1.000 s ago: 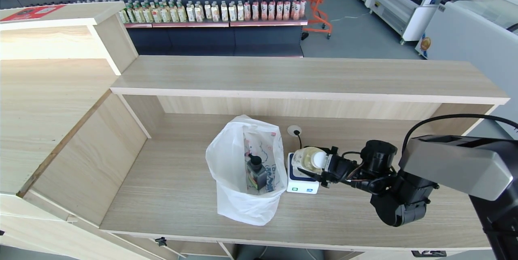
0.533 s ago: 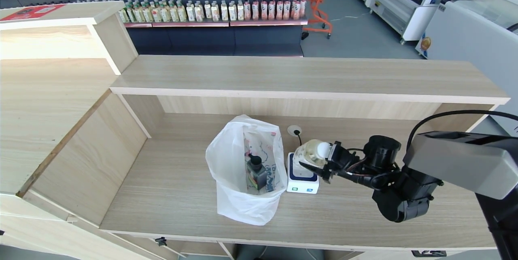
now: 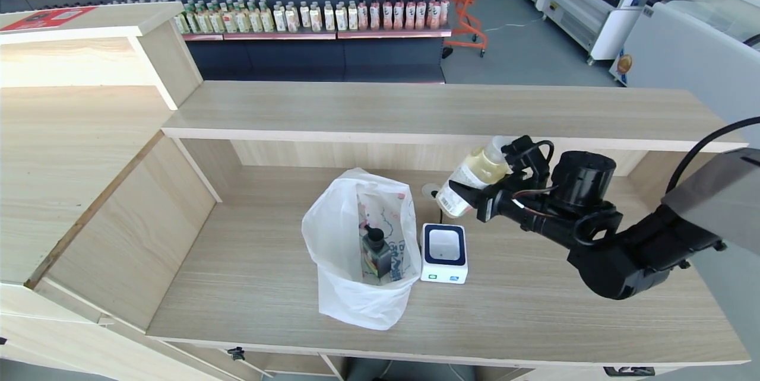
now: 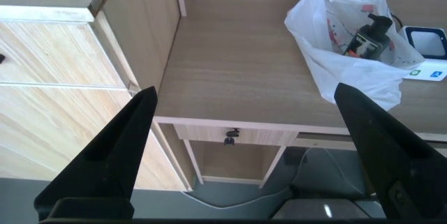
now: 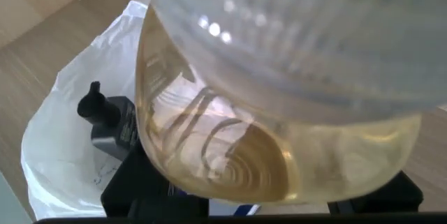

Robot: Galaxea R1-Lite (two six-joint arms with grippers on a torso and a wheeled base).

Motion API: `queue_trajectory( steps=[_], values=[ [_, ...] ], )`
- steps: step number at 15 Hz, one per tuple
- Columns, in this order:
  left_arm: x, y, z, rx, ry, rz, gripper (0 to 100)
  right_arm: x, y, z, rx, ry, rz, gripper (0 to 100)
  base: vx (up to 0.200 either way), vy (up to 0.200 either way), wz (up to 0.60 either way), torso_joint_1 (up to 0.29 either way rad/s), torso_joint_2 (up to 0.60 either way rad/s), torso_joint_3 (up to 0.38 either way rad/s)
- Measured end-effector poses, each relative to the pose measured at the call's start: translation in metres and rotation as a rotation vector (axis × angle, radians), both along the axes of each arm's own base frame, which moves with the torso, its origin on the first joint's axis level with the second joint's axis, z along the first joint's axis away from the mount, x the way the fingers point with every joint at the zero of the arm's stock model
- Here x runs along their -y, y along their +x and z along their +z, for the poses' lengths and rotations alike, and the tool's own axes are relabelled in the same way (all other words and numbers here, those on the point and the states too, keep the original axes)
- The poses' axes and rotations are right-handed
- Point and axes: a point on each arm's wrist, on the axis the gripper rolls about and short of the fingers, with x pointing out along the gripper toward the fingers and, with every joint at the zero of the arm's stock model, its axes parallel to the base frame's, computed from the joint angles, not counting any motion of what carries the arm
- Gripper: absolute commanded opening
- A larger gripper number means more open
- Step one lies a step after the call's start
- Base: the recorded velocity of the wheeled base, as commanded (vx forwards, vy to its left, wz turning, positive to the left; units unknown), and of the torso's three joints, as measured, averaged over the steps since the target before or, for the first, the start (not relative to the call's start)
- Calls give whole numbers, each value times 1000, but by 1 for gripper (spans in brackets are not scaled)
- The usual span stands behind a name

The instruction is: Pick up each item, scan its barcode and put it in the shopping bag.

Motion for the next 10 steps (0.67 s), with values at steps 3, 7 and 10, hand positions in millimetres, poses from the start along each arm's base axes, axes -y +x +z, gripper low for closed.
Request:
queue_trajectory(
  steps=[3, 7, 10],
  values=[
    [0, 0, 0, 0, 0, -1, 100, -29, 9, 3, 22, 37, 24, 0, 0, 0, 0, 0, 0, 0],
    [0, 0, 0, 0, 0, 0, 100, -61, 28, -23, 11, 33, 72, 0, 0, 0, 0, 0, 0, 0],
    [0, 0, 0, 0, 0, 0, 100, -76, 45, -45, -2, 26, 88, 0, 0, 0, 0, 0, 0, 0]
  ],
)
